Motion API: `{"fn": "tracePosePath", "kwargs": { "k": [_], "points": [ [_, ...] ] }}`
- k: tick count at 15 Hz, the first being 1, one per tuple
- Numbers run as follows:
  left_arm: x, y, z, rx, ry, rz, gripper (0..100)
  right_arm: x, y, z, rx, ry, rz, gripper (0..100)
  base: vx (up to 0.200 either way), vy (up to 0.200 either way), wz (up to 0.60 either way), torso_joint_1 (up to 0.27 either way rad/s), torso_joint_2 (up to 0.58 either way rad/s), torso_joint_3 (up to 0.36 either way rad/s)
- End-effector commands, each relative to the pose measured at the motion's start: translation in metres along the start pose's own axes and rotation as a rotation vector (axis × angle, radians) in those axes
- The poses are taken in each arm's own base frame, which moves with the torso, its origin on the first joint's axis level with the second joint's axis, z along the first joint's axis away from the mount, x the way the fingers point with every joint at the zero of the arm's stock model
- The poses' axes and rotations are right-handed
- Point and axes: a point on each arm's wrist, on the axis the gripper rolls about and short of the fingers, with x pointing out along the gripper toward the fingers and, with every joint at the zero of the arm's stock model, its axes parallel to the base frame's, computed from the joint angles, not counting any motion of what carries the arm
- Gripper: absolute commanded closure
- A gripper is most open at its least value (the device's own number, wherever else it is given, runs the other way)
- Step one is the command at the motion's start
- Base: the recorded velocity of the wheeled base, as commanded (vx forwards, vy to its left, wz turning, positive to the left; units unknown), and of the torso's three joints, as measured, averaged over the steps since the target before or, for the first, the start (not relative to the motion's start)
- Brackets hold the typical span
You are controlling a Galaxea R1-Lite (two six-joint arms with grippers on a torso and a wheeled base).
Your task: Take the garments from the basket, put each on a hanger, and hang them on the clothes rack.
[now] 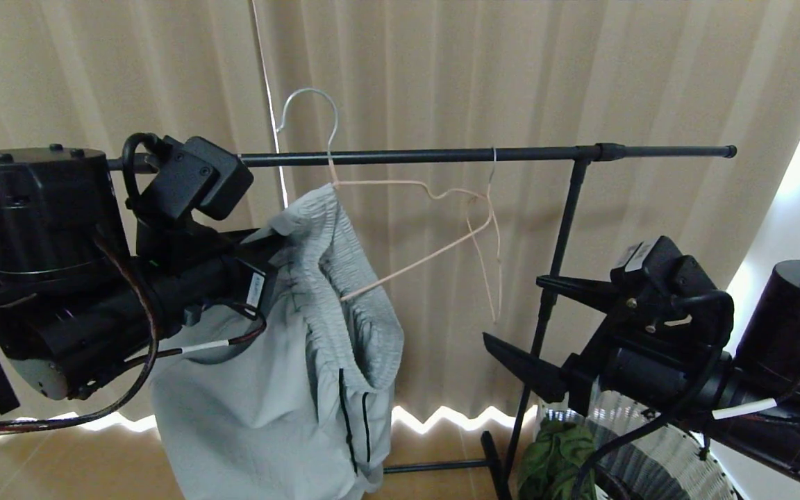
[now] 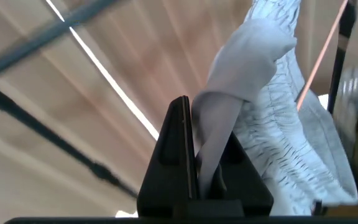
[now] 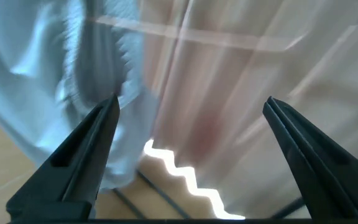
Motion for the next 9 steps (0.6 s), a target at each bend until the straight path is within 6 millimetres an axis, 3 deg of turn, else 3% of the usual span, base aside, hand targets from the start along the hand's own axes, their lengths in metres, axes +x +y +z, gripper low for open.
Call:
{"fn": "tracePosePath", "kwargs": {
  "k": [1, 9],
  "points": [
    [0.000, 0.000, 0.002, -0.018, -0.030, 0.000, 100, 0.012, 0.009, -0.005, 0.028, 0.019, 0.035, 0, 0.000, 0.000, 0.00, 0.000, 0.00, 0.000],
    [-0.010, -0.019, 0.028, -0.068, -0.202, -0.061, 100, 0.049, 0.019, -0.005, 0.071, 0.023, 0.064, 0, 0.000, 0.000, 0.00, 0.000, 0.00, 0.000]
  ]
}}
